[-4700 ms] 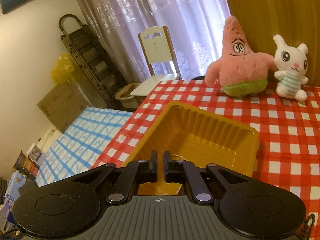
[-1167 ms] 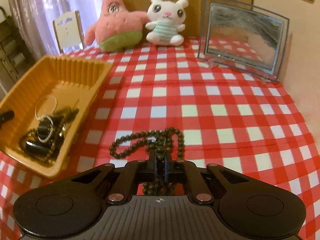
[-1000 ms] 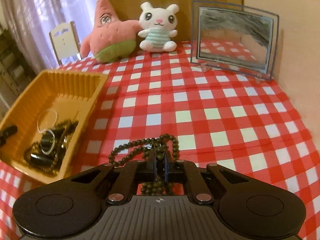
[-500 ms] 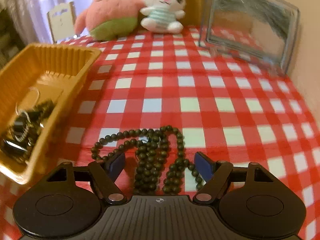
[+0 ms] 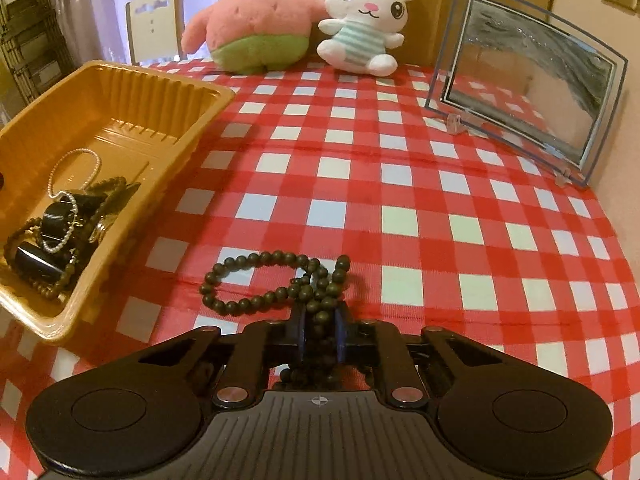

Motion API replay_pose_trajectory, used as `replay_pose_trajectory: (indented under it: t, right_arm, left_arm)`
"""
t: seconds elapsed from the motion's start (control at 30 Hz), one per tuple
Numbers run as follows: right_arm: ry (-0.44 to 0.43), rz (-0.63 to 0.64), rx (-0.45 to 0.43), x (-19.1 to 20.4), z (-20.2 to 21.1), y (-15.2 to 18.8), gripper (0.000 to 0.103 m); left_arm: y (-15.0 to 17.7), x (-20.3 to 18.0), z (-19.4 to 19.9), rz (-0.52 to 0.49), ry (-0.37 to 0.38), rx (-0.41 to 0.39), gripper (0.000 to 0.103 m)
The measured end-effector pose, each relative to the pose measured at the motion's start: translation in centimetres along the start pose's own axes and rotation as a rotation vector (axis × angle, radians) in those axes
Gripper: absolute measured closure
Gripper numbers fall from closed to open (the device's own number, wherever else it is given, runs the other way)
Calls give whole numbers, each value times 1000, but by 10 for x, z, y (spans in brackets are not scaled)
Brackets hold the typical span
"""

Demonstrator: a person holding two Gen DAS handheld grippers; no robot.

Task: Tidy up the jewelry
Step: 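Grasp the dark bead necklace with the right gripper and lift it, then carry the bead necklace into the held tray and open the right gripper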

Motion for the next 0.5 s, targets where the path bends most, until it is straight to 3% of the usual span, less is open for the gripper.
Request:
replay_pose_trajectory:
  t: [0.07,0.5]
  right_arm:
    - [1,-5,-21,-1,6,-1,96]
    - [-37,-57,-82,-11,39,-16,96]
  left_arm:
    - [0,-1,0,-2,0,-1,96]
    - [-1,-1,-1,-4,-1,0,96]
Point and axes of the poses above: each gripper's, at about its wrist camera, not at the fingertips, and z roughly against the way its jaws point, x to its left, y to its underside, the point moved 3 cm from there along -z, roughly the way its jaws point, and after that the axes turned 11 degrees about y, right-handed, at the moved point
